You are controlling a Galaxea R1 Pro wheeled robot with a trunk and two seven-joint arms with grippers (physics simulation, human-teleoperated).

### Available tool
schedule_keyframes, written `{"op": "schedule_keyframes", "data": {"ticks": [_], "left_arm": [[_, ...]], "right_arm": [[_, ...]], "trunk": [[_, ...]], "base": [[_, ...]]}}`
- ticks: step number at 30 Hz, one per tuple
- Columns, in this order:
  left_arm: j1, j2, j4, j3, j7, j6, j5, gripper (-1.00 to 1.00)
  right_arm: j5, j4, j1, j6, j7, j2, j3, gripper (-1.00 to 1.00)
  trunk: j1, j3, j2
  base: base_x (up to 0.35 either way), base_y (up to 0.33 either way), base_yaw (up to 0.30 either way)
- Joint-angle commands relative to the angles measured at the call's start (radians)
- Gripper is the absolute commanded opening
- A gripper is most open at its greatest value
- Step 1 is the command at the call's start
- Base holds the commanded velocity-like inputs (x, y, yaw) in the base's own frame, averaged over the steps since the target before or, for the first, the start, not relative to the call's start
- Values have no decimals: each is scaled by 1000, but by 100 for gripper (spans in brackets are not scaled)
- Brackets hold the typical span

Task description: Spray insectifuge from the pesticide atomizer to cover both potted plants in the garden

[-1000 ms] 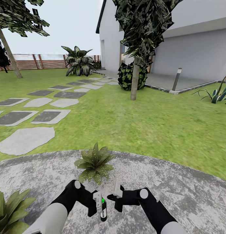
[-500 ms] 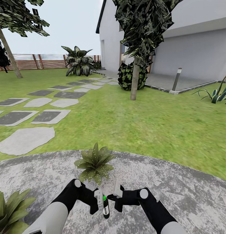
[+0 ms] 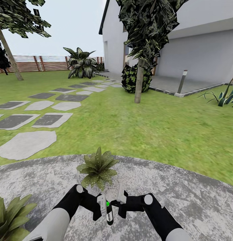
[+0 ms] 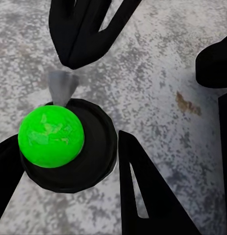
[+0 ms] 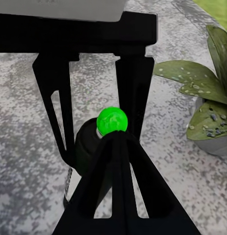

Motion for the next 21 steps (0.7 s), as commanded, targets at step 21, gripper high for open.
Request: {"op": "schedule_keyframes", "data": {"ticks": [21], "left_arm": [[-2,-6,5,7,-2,-10,-9,-100]], "right_arm": [[9,-1,0,-6,0,0,-1,-100]], "trunk": [[0,-1,0]], "base": [[0,0,0]]}}
